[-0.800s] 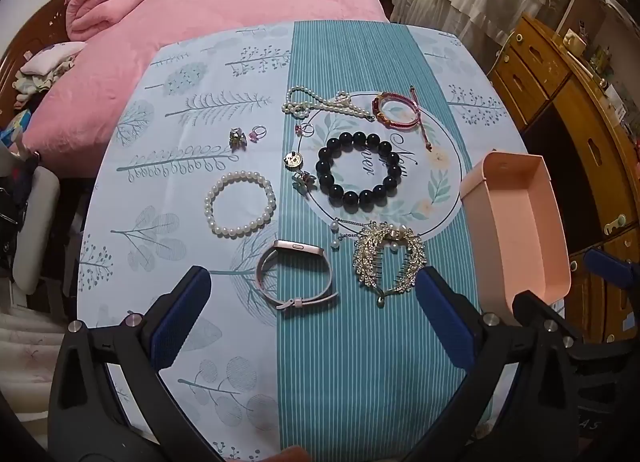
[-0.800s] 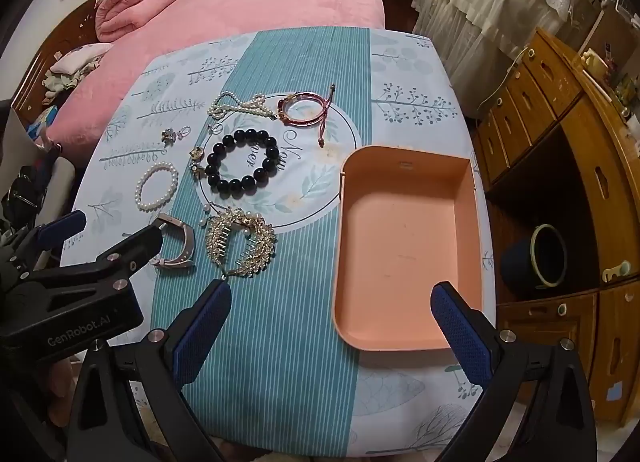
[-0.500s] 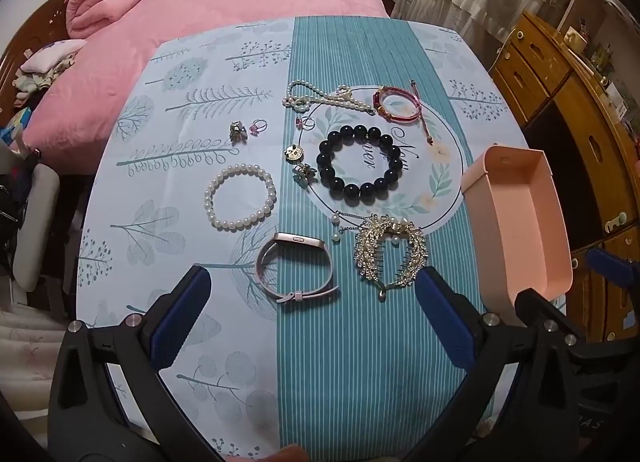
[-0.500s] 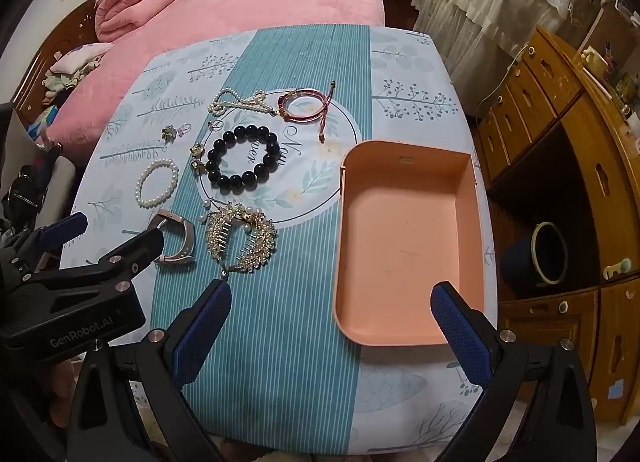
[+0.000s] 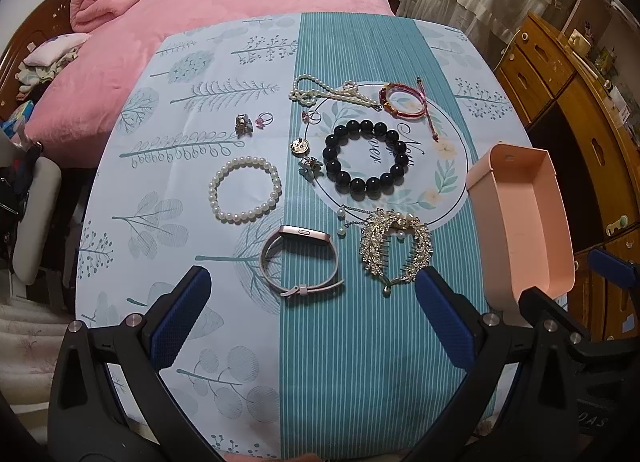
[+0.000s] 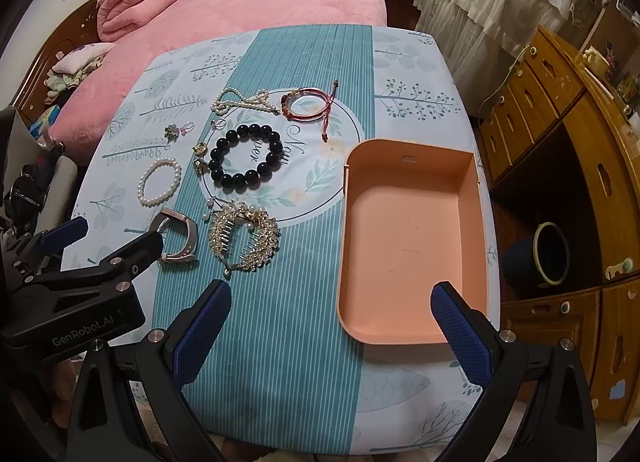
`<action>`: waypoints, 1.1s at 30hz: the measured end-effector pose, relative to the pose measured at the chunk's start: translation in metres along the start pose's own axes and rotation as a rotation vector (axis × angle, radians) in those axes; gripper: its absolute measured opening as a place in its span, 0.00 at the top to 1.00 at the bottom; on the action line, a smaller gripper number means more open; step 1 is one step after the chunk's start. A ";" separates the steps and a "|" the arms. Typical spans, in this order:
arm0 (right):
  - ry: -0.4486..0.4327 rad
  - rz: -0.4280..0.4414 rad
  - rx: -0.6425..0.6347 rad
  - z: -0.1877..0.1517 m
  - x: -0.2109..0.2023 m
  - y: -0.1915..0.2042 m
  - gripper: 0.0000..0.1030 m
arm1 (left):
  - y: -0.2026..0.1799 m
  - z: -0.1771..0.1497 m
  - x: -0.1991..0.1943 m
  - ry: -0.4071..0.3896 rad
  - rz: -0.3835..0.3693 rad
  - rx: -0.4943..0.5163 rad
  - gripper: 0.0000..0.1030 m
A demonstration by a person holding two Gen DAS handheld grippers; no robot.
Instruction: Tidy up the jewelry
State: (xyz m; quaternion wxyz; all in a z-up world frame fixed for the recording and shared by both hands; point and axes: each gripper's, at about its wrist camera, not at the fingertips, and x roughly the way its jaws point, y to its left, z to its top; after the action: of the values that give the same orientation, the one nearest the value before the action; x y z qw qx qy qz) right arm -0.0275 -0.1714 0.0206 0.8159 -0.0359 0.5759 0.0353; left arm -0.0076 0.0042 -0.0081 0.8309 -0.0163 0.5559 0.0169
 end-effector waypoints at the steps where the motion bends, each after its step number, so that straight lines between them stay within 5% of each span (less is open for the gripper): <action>1: -0.003 0.001 0.000 0.000 -0.001 0.000 0.02 | 0.000 0.000 0.000 0.002 -0.002 -0.001 0.02; 33: -0.043 0.008 -0.022 0.003 -0.006 0.010 0.02 | 0.020 0.004 0.001 -0.017 -0.045 -0.040 0.08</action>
State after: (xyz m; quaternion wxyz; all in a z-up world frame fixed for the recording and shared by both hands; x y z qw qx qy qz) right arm -0.0276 -0.1616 0.0273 0.8276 -0.0419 0.5579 0.0456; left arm -0.0042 0.0242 -0.0072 0.8353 -0.0450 0.5479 0.0096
